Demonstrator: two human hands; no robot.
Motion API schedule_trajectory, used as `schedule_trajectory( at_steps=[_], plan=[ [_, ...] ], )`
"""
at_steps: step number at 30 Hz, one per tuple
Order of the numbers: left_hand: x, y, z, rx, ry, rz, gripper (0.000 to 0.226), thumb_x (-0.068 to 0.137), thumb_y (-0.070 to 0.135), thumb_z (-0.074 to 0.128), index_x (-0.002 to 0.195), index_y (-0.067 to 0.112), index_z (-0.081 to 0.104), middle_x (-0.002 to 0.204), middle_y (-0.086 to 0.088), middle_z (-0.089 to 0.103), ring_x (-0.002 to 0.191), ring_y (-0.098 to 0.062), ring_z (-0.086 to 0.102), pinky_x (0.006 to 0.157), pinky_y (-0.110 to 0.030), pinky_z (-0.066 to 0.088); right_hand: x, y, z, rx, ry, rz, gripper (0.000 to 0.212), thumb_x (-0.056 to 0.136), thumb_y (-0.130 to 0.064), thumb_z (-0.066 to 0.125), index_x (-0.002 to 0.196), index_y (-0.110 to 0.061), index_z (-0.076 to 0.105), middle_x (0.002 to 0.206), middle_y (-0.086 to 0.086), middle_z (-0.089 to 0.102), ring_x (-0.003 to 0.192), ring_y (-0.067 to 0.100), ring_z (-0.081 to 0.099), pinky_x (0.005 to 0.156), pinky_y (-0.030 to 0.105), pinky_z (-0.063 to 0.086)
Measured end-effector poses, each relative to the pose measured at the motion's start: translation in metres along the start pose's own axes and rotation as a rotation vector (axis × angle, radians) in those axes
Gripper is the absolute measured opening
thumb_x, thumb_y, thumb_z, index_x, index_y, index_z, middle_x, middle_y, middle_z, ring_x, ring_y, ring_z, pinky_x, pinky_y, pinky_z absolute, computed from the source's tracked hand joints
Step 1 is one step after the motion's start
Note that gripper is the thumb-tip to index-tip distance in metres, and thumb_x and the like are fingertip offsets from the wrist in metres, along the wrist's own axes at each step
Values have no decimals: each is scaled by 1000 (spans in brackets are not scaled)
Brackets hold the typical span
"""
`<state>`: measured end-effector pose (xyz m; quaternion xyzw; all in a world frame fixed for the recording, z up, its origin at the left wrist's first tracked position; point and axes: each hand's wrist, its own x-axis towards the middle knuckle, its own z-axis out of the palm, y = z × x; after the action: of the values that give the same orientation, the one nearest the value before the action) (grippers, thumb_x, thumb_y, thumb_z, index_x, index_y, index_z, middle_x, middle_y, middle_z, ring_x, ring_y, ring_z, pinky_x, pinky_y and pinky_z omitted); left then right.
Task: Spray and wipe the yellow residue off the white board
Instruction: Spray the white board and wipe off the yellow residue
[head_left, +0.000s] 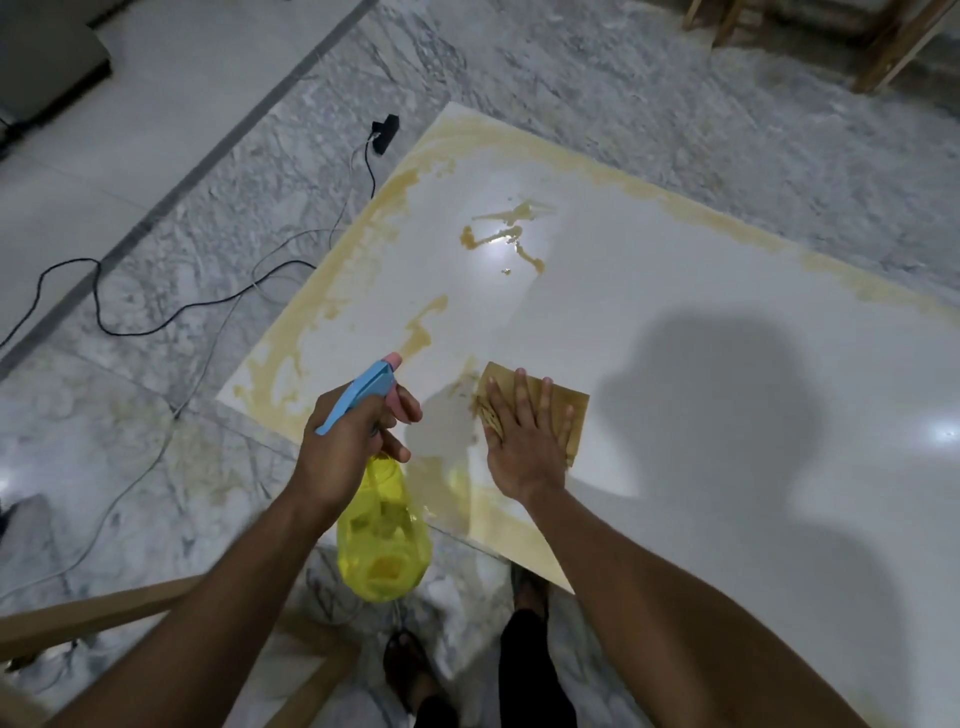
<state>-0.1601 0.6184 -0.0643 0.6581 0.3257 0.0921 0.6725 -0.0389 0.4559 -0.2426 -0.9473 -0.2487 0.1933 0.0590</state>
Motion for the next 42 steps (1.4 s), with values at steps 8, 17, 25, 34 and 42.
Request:
schedule_trajectory(
  at_steps=[8, 17, 25, 34, 42],
  plan=[
    [-33, -3, -15, -9, -33, -34, 22, 84, -10, 40, 77, -11, 61, 97, -20, 69, 54, -19, 61, 50, -26, 53, -76, -25, 14, 99, -123, -51, 57, 106, -47, 21, 160, -48, 2, 169, -18, -19, 156, 19, -26, 126, 55, -10],
    [-19, 11, -12, -14, -96, -64, 24, 83, -2, 44, 91, -15, 63, 92, -22, 68, 53, -17, 62, 50, -28, 52, -49, -17, -83, 1129, -163, 385, 61, 105, -60, 32, 152, -23, 44, 144, 3, 54, 129, 31, 54, 92, 43, 52],
    [73, 40, 5, -31, -96, -2, 25, 80, 6, 48, 89, -13, 62, 88, -21, 69, 63, -22, 63, 49, -28, 52, 108, 22, -173, 1257, 54, 435, 65, 103, -59, 36, 150, -15, 46, 143, 5, 56, 133, 27, 53, 117, 47, 40],
    [200, 67, 35, -63, -101, 48, 38, 70, 12, 44, 86, -18, 62, 86, -17, 69, 51, -15, 61, 46, -25, 50, 299, 73, -228, 904, 273, 305, 64, 105, -58, 32, 137, -8, 57, 114, 11, 64, 104, 29, 58, 90, 39, 42],
    [262, 61, 44, -59, -100, 52, 36, 72, 12, 44, 83, -18, 61, 86, -14, 71, 55, -14, 63, 49, -25, 50, 388, 41, -186, 311, 132, 206, 64, 108, -53, 22, 163, -20, 20, 166, 14, 31, 152, 36, 29, 121, 56, 19]
  ],
)
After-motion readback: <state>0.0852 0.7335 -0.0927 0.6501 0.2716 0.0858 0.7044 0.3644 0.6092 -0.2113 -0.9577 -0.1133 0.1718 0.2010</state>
